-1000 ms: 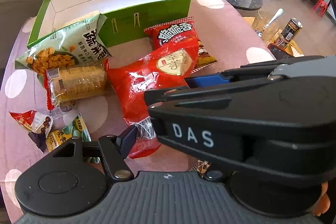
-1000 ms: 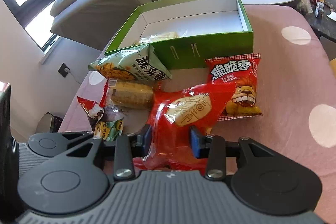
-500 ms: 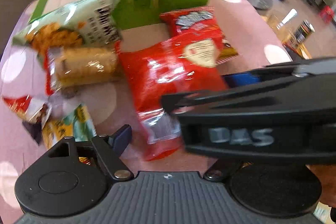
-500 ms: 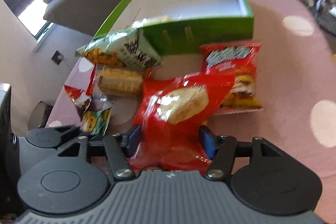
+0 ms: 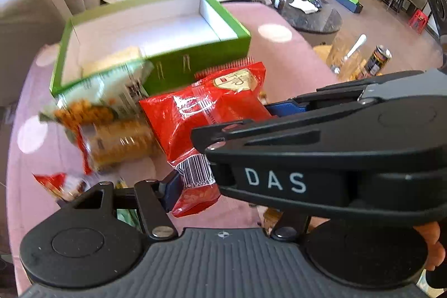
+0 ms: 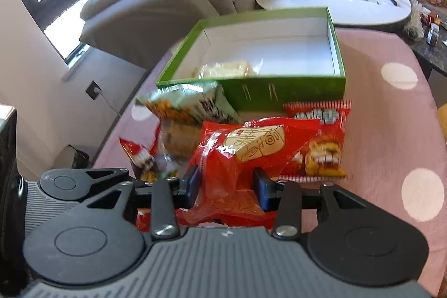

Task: Organize snacks
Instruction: 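Lower the red cracker bag into the box beside the bread and release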

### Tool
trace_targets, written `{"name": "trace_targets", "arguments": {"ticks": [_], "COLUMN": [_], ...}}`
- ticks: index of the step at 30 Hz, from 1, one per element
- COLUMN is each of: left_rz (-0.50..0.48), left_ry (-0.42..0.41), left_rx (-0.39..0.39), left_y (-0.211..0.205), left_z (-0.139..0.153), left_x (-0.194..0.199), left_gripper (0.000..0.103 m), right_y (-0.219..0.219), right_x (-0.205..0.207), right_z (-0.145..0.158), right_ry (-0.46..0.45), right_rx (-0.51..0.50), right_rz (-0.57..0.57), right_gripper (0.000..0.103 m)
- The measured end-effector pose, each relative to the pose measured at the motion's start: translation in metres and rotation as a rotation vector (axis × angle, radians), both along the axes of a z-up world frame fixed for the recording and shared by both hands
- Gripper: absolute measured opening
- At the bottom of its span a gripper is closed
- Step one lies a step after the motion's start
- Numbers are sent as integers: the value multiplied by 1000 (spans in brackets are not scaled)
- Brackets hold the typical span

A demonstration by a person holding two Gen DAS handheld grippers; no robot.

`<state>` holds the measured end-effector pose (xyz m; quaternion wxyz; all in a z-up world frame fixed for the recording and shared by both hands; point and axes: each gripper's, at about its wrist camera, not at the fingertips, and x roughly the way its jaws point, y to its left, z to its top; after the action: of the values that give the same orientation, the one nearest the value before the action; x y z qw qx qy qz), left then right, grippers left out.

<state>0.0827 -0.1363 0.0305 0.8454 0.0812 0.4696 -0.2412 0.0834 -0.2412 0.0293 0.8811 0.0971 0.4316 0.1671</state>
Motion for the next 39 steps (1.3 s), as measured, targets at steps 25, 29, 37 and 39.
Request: {"name": "trace_targets", "arguments": {"ticks": [25, 29, 37, 39], "left_rz": [63, 69, 31, 23], "left_ry": [-51, -6, 40, 36], "left_rx": [67, 47, 48, 52], "left_y": [-21, -22, -34, -34], "left_z": [35, 18, -16, -19], "left_x": [133, 158, 186, 188], "left_gripper": [59, 58, 59, 62], "right_y": [-29, -31, -41, -42], "right_x": [134, 153, 174, 175], "right_z": [17, 2, -32, -37], "right_ry": [-35, -2, 51, 36], "right_rx": [151, 145, 118, 115], "right_rz": [-24, -31, -51, -48], "right_gripper": [50, 50, 50, 54]}}
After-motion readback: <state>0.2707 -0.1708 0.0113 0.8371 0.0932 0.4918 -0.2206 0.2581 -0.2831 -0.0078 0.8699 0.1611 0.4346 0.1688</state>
